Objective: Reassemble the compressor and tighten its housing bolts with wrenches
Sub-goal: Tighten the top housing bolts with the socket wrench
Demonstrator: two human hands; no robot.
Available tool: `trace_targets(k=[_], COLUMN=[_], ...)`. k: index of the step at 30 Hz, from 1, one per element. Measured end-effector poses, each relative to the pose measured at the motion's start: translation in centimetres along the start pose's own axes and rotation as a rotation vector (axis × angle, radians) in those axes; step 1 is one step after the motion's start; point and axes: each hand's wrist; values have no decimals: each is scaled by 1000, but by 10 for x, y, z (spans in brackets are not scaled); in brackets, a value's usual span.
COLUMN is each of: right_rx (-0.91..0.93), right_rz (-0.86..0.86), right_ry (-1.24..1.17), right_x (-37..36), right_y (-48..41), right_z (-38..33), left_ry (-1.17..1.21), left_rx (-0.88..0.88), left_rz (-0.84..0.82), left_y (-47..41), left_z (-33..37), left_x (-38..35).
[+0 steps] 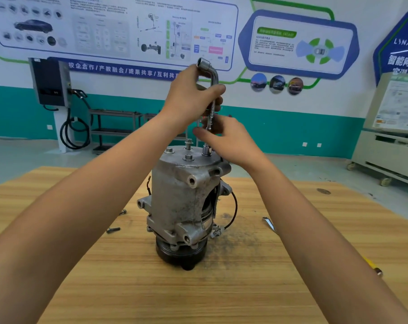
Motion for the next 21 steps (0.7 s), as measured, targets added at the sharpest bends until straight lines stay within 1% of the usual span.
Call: trace_targets(k=[2, 4, 6, 8, 10, 11, 12, 13, 15, 17, 18, 21], right_rx=[-55, -63, -41, -40, -9, 0, -1, -13, -84, -137, -133, -119], right_rz=[-120, -127, -43, 75, 198, 222, 205, 153, -22, -139, -143, -53], right_ry=[-165, -232, -220, -182, -40, 31, 73, 72, -56, -164, -175, -237], right_x=[5, 9, 8, 4, -2, -4, -5, -3, 3, 11, 13, 12], right_y=[1, 3, 4, 4, 2, 1, 0, -1, -2, 0, 1, 4], right_z=[0, 2, 4, 4, 5, 3, 1, -1, -4, -3, -1, 5], left_ry=[109, 191, 239, 241, 235, 234, 219, 174, 40, -69, -99, -144], left_rx=[54, 121, 166, 177, 162, 144, 108, 56, -51, -87, -85, -84], left_rz=[-36, -99, -130, -94, -57, -51, -46, -39, -29, -35, -42, -78], left_y=[-1, -4, -6, -6, -5, -4, -4, -4, -5, -7, -8, -9], left_z=[-4, -6, -6, -6, -5, -5, -4, -4, -3, -2, -2, -2], left_x=[1, 2, 2, -2, -6, -7, -7, -7, -5, -4, -5, -4])
Point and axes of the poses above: each hand's wrist, its own y-axis away from the middle knuckle, its own x-axis out of the back of the hand, z = x × y, and after that the axes turned 6 degrees about x, right-handed
